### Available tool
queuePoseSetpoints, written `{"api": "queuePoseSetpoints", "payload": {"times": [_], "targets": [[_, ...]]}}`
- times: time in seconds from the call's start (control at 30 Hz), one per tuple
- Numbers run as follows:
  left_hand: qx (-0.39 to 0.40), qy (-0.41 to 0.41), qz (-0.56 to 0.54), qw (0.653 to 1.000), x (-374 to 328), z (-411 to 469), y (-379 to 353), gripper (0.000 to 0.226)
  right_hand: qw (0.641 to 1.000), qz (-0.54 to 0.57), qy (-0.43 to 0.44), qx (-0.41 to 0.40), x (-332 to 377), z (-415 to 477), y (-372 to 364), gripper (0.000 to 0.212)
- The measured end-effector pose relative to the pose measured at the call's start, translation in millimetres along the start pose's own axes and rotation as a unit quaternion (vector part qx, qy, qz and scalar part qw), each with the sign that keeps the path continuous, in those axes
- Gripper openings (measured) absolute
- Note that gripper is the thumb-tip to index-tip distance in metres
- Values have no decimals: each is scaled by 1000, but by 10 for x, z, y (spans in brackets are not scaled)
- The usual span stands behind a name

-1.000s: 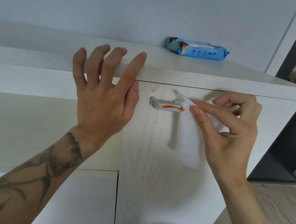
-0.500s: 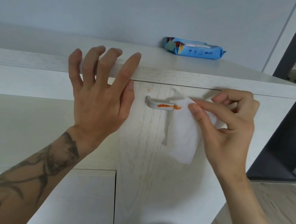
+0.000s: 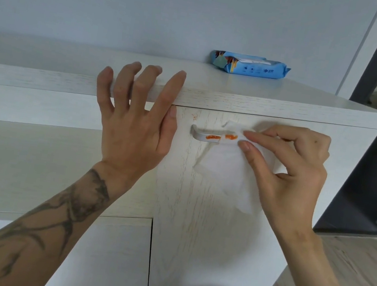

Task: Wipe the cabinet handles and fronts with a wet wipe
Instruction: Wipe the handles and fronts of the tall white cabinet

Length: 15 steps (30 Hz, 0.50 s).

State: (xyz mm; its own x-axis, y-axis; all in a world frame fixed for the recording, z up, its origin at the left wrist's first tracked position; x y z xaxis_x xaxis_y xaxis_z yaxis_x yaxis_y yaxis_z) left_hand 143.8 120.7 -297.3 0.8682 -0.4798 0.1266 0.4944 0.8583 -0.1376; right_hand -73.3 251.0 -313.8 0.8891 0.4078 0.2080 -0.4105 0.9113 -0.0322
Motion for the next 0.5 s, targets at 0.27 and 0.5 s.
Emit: {"api": "queuePoseSetpoints", "payload": {"times": [0.27,0.5], "targets": [[28,-3,16,999,-5,10,63,47,999,32,1,20,32,37,-10,9],[62,-20,21,998,66,6,169,56,998,60,9,30,233,47,-192,10]]}}
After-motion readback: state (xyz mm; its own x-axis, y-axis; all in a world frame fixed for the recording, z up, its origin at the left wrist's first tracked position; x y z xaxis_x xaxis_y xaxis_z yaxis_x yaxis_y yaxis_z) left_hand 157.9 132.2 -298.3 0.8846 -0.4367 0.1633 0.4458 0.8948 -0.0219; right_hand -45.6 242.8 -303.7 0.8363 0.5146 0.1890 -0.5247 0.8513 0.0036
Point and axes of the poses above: each hand's wrist, its own z-axis towards the middle knuckle, its own y-axis out of the back of the hand, x = y × z, the point moved 2 cm from there along z, towards the middle knuckle, and after that the axes turned 12 degrees about -x, right-handed, at the moved point
